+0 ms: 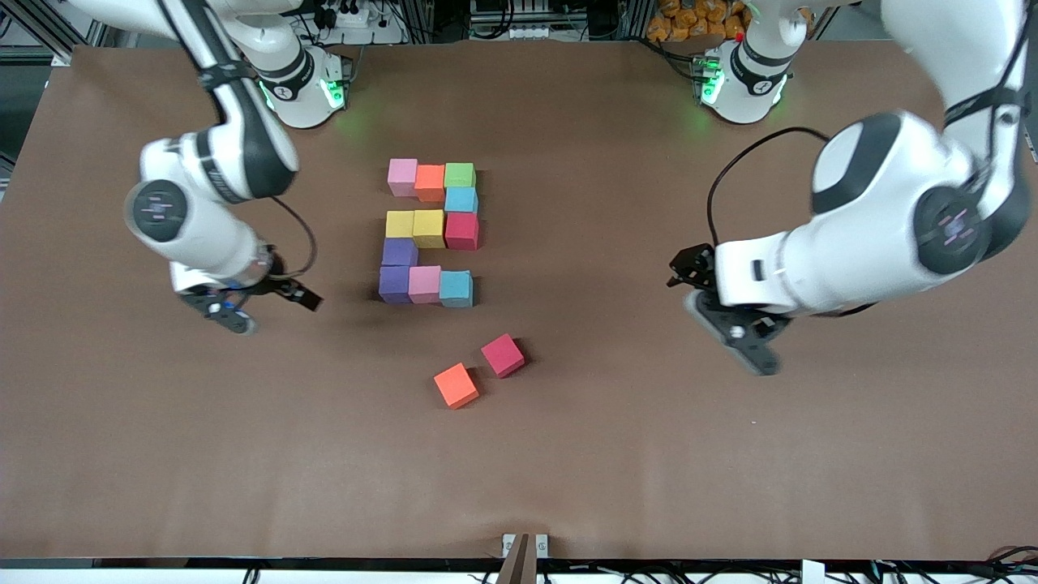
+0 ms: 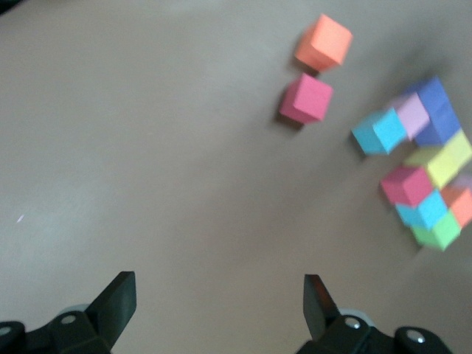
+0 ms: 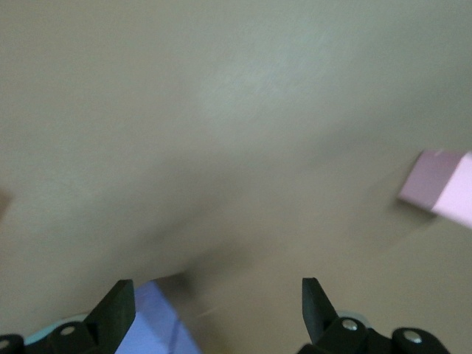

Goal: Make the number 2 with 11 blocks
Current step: 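Open the right gripper and lift it away from the cyan cube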

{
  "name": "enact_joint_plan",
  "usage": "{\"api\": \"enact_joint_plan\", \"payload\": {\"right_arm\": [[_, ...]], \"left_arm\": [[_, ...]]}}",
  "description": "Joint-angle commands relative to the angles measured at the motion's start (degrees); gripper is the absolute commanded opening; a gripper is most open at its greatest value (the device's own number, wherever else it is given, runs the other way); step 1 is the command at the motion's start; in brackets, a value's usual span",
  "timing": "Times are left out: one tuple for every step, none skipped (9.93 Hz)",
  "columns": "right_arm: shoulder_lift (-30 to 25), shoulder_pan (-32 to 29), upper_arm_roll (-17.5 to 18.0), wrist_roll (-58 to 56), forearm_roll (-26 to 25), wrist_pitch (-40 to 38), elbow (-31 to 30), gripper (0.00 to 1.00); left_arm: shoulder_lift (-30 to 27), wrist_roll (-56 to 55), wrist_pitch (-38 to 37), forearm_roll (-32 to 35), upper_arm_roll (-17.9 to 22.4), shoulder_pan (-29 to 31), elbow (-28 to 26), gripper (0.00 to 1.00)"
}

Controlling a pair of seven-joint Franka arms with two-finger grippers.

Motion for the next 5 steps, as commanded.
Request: {"api": "enact_joint_plan", "payload": {"right_arm": [[-2.98,-0.32,-5.40,-17.64,0.43,-3.06,1.40,1.00],[-4.21,-0.58,-6.29,-22.68,0.52,-5.16,2.88,1.00],[-5.09,-0.85,-6.56,-25.69,0.52,-8.66,5.07,1.00],[-6.23,-1.20,-6.30,-26.41,0.52,-12.52,8.31,1.00],[-6.85,-1.46,-5.86,-27.81,0.52,-17.44,13.05,1.00]], "left_arm": [[-2.57,-7.66,2.05,-1.30,0.31,2.33,-1.51,1.00],[-2.75,-10.64,2.41,-1.30,0.22,3.38,-1.51,1.00],[-4.05,-15.89,2.41,-1.12,0.48,3.57,-1.51,1.00],[-4.33,-22.38,2.41,-1.12,0.40,4.00,-1.59,1.00],[-4.51,-24.79,2.41,-1.03,0.40,4.79,-1.59,1.00]]}}
